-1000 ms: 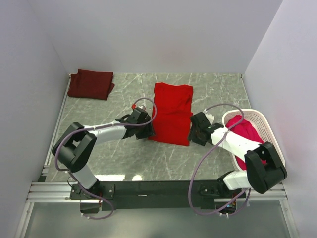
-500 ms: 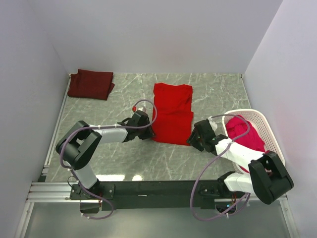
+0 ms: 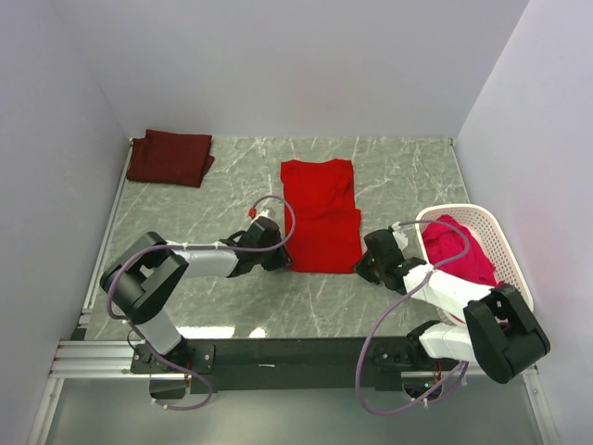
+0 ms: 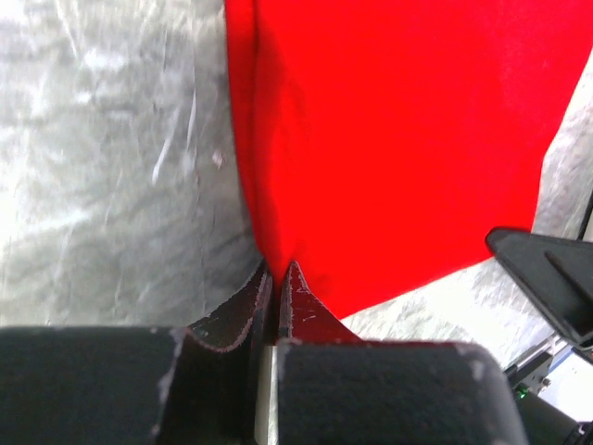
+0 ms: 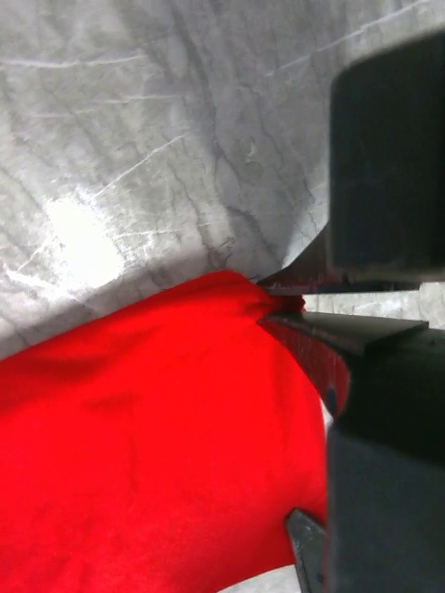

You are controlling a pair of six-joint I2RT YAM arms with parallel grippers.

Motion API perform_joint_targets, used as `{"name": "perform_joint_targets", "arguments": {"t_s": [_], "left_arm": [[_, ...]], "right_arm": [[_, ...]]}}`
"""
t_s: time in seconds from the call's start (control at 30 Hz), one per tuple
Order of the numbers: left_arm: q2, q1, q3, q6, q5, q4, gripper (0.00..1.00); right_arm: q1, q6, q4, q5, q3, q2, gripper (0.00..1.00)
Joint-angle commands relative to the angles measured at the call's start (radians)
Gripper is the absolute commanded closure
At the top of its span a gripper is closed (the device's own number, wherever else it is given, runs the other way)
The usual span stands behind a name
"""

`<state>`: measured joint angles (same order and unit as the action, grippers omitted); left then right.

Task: Fold and stack the t-shirts
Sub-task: Fold the tshirt

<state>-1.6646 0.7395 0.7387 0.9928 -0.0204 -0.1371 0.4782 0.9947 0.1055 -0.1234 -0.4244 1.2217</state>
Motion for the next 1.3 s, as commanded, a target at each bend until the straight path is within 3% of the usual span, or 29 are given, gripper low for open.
{"name": "perform_joint_targets", "arguments": {"t_s": [0.0,0.03,0.2,0.47,0.53,0.67,0.77,1.03,1.27], "left_arm": [[0.032,0.009,-0.042,-0.005,0.017,0.088,0.99],[0.045,0.009,-0.044,-0.009,0.016,0.093,0.99],[0.150,0.037,-0.100,-0.013,0.004,0.125,0.99],[0.491,0.253,-0.222,0.121,0.048,0.338,0.99],[0.578,0.276,-0.223,0.150,0.077,0.393,0.99],[0.693,0.264,-0.158,0.156,0.195,0.502,0.99],[0.663,0.145,-0.076,0.074,0.165,0.493,0.99],[0.366,-0.145,0.135,-0.106,0.030,0.326,0.99],[0.109,-0.261,0.329,-0.129,-0.026,0.248,0.99]], "right_arm": [[0.003,-0.014,0.063,-0.061,0.024,0.009,0.92],[0.003,-0.021,0.068,-0.059,0.021,0.009,1.00],[0.085,-0.048,0.195,-0.097,-0.019,-0.106,1.00],[0.506,0.146,0.514,-0.185,-0.037,-0.415,1.00],[0.540,0.168,0.565,-0.214,-0.071,-0.470,1.00],[0.534,0.078,0.613,-0.313,-0.189,-0.447,1.00],[0.450,-0.066,0.556,-0.285,-0.299,-0.308,1.00],[0.168,-0.330,0.352,-0.136,-0.546,0.030,1.00],[0.042,-0.435,0.312,-0.071,-0.838,0.333,1.00]]}}
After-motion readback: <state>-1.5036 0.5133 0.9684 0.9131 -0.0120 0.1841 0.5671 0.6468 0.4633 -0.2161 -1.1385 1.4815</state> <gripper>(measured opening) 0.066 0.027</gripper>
